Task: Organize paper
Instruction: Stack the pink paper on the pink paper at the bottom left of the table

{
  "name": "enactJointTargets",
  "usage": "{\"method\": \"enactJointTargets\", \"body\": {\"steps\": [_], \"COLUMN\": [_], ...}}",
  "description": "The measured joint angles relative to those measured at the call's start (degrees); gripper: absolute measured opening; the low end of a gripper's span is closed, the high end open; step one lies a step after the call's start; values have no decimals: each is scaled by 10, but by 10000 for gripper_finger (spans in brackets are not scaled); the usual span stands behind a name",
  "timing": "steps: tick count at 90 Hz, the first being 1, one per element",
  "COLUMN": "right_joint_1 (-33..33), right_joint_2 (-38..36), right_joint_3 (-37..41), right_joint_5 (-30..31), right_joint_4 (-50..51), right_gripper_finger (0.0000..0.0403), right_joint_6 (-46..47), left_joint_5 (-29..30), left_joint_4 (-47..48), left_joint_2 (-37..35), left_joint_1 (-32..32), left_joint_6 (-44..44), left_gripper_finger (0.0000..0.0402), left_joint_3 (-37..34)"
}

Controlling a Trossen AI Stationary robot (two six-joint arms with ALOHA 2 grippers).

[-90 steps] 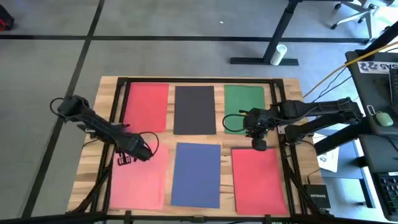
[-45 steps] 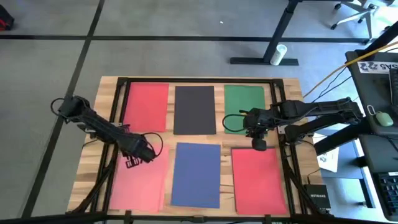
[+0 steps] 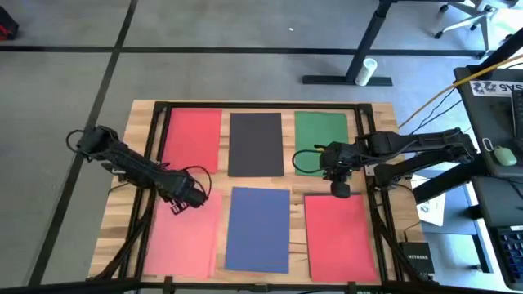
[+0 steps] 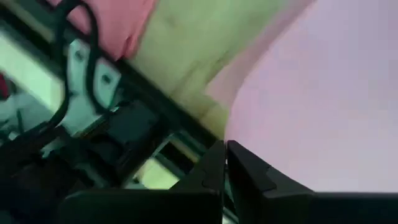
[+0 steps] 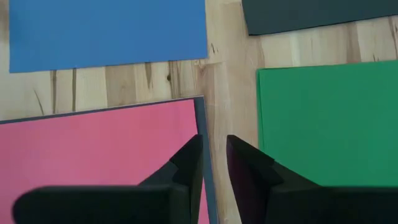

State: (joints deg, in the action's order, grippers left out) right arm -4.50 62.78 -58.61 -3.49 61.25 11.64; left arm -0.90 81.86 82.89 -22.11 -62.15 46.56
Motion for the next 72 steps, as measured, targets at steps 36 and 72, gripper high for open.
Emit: {"method": "enactJointTargets", "body": {"steps": [36, 72], "right_joint_1": [0, 0], "right_joint_2": [0, 0], "right_joint_3": [3, 3], "right_joint_5": [0, 0], "right_joint_4": [1, 0], "right_gripper_finger": [60, 60], "right_joint_6": [0, 0], "left_joint_5": [10, 38], "left_joint_4": [-128, -49], "left_joint_2": [-31, -35], "left_joint_1": [4, 5], "left_joint_6": [-82, -125], "left_gripper_finger": [0, 0], "left_joint_3": [-23, -24]}}
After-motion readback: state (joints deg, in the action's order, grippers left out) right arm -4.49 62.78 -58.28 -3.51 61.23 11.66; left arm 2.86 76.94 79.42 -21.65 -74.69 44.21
